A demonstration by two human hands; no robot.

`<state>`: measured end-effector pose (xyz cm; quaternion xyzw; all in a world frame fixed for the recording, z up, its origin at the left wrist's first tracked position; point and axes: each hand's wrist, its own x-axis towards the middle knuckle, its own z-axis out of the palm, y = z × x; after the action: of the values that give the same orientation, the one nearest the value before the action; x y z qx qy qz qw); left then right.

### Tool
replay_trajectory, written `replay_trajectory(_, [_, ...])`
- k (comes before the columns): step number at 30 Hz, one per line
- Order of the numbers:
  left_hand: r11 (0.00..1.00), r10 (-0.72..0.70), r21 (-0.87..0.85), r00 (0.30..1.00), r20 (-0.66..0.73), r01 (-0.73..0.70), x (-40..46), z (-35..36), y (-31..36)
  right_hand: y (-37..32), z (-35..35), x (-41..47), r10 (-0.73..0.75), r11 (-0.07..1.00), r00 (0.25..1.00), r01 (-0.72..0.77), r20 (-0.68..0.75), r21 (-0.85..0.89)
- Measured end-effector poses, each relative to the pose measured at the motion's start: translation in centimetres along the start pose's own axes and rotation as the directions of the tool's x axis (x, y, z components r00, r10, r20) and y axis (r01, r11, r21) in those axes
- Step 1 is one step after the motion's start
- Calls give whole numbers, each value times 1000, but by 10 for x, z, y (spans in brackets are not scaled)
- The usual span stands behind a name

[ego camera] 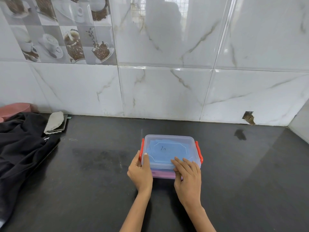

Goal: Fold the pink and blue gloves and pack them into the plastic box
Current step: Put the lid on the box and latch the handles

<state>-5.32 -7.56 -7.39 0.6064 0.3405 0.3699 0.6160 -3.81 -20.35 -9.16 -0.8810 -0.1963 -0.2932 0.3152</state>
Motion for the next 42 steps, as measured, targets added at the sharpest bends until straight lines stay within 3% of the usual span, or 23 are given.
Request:
replay_trajectory(2, [997, -51, -59, 999, -14, 50, 1, -5, -4, 3, -10, -1, 75, 967, 996, -64, -38, 246])
replay_trajectory(3, [992, -73, -104, 997, -32, 69, 5, -10, -4, 7, -17, 2, 172, 899, 983, -130, -62, 419])
replay_trajectory(5, [972, -83, -224, 996, -44, 71, 22, -18, -3, 26, -30, 20, 440, 660, 896, -280, -57, 697])
replay_trajectory(7, [942, -96, -319, 995, 35, 103, 44, -23, -1, 48, -39, 51, 651, 318, 743, -455, 158, 832])
replay_trajectory(9, [910, -163, -350, 967, 197, 224, 62, -16, 3, 65, -32, 75, 663, 42, 608, -612, 436, 790])
replay_trajectory(12, [866, -213, -285, 819, 533, 411, 60, 0, 6, 63, -10, 84, 532, -126, 519, -733, 669, 669])
replay_trajectory(15, [800, -284, -270, 735, 615, 535, 51, 5, -6, 58, 5, 75, 457, -290, 505, -694, 732, 660])
replay_trajectory(19, [829, -237, -270, 744, 625, 491, 53, 3, -10, 61, 8, 74, 416, -323, 547, -658, 726, 681])
replay_trajectory(23, [833, -225, -280, 755, 616, 476, 53, 4, -13, 63, 12, 74, 431, -336, 541, -647, 722, 685])
replay_trajectory(30, [827, -244, -259, 733, 634, 499, 49, 21, -9, 75, -2, 71, 469, -301, 559, -626, 684, 719])
replay_trajectory(35, [847, -259, -134, 619, 742, 515, 21, 70, -9, 111, -47, 58, 584, -283, 548, -554, 599, 782])
replay_trajectory(42, [876, -299, 114, 343, 890, 469, -40, 155, -9, 162, -123, 17, 778, -202, 487, -403, 396, 892])
